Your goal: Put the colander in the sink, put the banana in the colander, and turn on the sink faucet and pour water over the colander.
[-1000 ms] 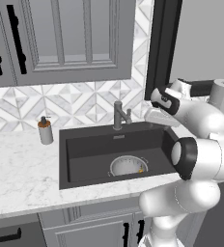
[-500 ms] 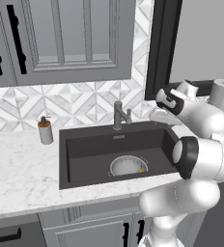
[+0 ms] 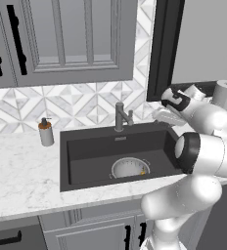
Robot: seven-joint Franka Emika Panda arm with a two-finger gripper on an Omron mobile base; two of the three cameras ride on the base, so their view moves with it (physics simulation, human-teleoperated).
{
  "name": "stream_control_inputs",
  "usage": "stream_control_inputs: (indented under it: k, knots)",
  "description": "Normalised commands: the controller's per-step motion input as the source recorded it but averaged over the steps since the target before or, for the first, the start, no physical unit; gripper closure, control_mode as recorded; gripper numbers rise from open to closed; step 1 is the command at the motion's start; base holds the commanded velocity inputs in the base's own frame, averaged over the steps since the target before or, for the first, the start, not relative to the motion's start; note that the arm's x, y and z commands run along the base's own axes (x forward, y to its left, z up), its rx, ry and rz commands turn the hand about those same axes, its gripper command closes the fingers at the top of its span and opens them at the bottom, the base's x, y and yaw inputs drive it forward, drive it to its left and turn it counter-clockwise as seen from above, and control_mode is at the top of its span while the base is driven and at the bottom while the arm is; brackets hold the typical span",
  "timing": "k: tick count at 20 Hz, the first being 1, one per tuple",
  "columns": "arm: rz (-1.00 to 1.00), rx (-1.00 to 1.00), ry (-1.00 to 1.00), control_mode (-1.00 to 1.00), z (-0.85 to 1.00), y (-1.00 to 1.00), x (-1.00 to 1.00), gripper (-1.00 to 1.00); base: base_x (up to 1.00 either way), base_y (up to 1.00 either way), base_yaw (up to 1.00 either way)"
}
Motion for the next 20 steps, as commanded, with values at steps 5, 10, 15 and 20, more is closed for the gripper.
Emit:
stream_control_inputs:
  k: [5,10,15,20]
  knots:
    - [0.01,0.13,-0.11,-1.00,0.00,0.01,0.24,-1.00,0.00,0.00,0.00]
    - [0.00,0.12,-0.08,-1.00,0.00,0.19,0.31,-1.00,0.00,0.00,0.00]
    - [0.00,0.16,-0.01,-1.00,0.00,0.15,0.49,-1.00,0.00,0.00,0.00]
    - [0.00,0.12,-0.02,-1.00,0.00,0.01,0.39,-1.00,0.00,0.00,0.00]
